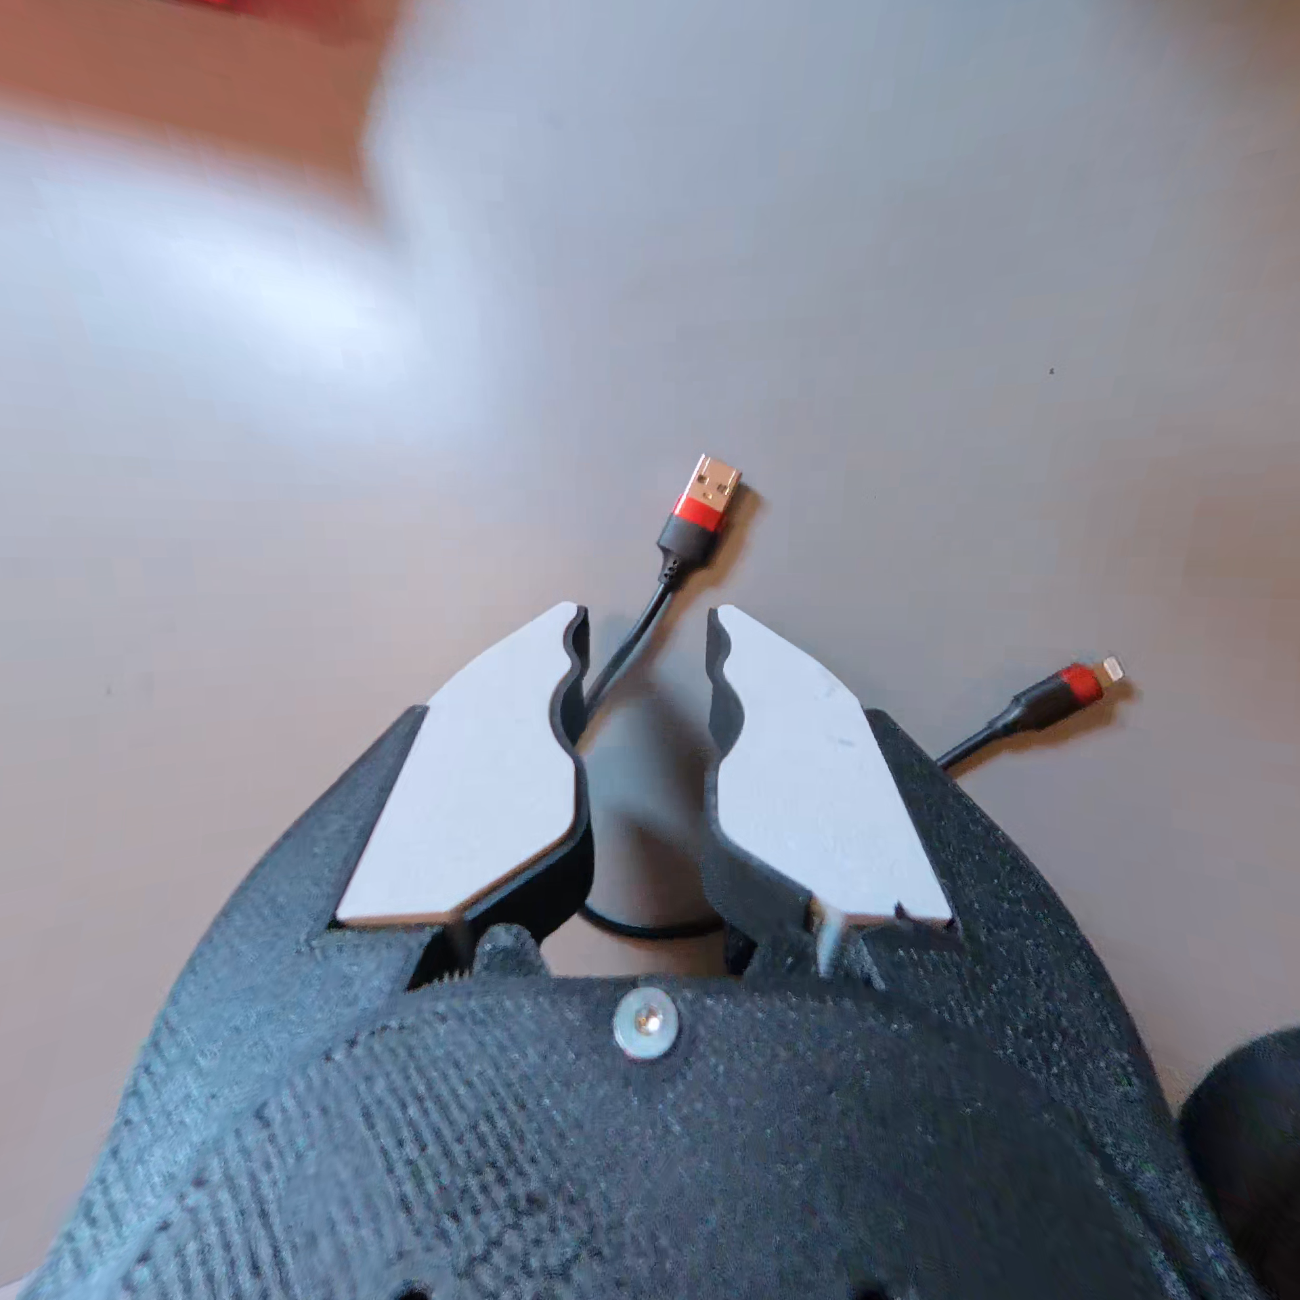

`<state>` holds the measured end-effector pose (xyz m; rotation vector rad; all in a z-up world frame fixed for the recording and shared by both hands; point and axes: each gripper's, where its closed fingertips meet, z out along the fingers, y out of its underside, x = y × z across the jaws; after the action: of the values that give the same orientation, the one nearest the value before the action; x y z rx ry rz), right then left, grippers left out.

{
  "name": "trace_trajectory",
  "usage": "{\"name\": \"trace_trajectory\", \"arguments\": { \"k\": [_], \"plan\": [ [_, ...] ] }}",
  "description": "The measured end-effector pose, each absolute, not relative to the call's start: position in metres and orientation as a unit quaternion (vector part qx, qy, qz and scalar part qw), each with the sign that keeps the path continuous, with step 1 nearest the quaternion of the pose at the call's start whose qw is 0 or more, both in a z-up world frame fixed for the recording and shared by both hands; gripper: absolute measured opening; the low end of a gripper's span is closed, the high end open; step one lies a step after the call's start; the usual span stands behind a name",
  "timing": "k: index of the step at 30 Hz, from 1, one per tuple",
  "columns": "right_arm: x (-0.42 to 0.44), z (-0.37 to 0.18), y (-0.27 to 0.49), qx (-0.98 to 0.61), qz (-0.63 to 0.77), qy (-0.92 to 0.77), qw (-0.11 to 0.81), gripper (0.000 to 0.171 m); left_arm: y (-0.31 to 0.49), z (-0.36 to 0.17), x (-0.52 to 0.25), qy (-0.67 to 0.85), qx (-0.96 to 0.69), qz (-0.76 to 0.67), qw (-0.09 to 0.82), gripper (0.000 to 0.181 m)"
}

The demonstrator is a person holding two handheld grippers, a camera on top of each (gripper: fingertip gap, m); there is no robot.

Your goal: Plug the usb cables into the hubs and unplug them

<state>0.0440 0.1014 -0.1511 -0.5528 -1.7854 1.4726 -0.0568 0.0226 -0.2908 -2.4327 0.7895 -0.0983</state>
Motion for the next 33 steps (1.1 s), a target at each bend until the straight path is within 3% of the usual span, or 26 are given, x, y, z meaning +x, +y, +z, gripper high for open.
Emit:
{"name": "trace_trajectory", "arguments": {
  "k": [6, 9, 12, 17, 23, 33],
  "plan": [
    [0.043, -0.157, 0.103, -0.225, 0.567, -0.701, 0.369, 0.016, 0.025, -0.3, -0.057, 0.383, -0.905, -0.082, 0.165, 0.029],
    [0.043, -0.157, 0.103, -0.226, 0.568, -0.7, 0.37, 0.016, 0.032, -0.3, -0.052, 0.392, -0.897, -0.098, 0.177, 0.023],
    [0.042, -0.16, 0.103, -0.225, 0.564, -0.705, 0.367, 0.016, 0.028, -0.3, -0.046, 0.393, -0.893, -0.108, 0.194, 0.006],
    [0.04, -0.171, 0.098, -0.203, 0.518, -0.732, 0.394, 0.016, 0.019, -0.295, -0.033, 0.27, -0.93, -0.112, 0.223, 0.005],
    [0.041, -0.183, 0.075, -0.113, 0.416, -0.773, 0.465, 0.016, -0.002, -0.225, 0.023, 0.17, -0.922, -0.229, 0.26, 0.005],
    [0.05, -0.19, 0.03, 0.019, 0.299, -0.786, 0.541, 0.017, -0.014, -0.199, 0.048, 0.135, -0.932, -0.263, 0.211, 0.005]
  ]
}}
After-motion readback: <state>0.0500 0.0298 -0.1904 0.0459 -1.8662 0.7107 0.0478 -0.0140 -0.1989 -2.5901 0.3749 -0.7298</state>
